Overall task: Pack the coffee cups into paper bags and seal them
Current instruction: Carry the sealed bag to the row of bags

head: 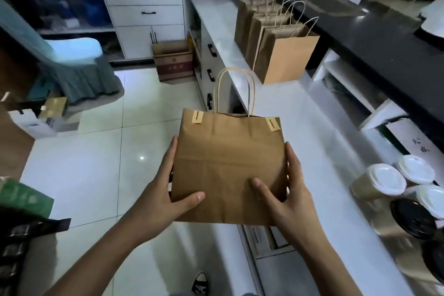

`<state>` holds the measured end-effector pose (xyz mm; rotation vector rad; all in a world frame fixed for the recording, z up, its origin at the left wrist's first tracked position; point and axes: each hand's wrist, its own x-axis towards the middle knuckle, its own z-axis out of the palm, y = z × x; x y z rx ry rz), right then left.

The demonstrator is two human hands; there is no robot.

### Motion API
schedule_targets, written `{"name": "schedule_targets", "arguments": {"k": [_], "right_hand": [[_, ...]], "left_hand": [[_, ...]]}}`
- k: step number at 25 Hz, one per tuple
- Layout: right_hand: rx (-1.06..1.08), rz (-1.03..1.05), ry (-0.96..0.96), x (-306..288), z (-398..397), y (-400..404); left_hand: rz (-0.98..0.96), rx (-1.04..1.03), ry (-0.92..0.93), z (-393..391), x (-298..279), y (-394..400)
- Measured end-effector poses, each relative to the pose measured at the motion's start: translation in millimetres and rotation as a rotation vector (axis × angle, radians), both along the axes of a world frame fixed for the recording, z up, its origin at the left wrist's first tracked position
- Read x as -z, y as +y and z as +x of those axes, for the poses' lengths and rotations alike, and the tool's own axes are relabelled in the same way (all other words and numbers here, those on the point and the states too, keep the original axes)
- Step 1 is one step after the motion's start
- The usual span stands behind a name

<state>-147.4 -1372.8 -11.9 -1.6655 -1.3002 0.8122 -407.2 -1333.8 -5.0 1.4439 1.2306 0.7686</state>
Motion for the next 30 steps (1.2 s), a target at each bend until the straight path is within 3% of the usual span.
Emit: {"name": "schedule_targets", "arguments": {"k": [14,30], "right_hand": [[-0.254,-0.047,0.003,8.4,-59.2,139.8],[-0.437,-0.025,-0.033,21.8,-29.7,372.4]], "left_hand": [[-0.017,-0.256,0.010,-62.9,21.8,80.7],[-0.010,-0.414,0.111,-18.7,14.8,267.3]]}}
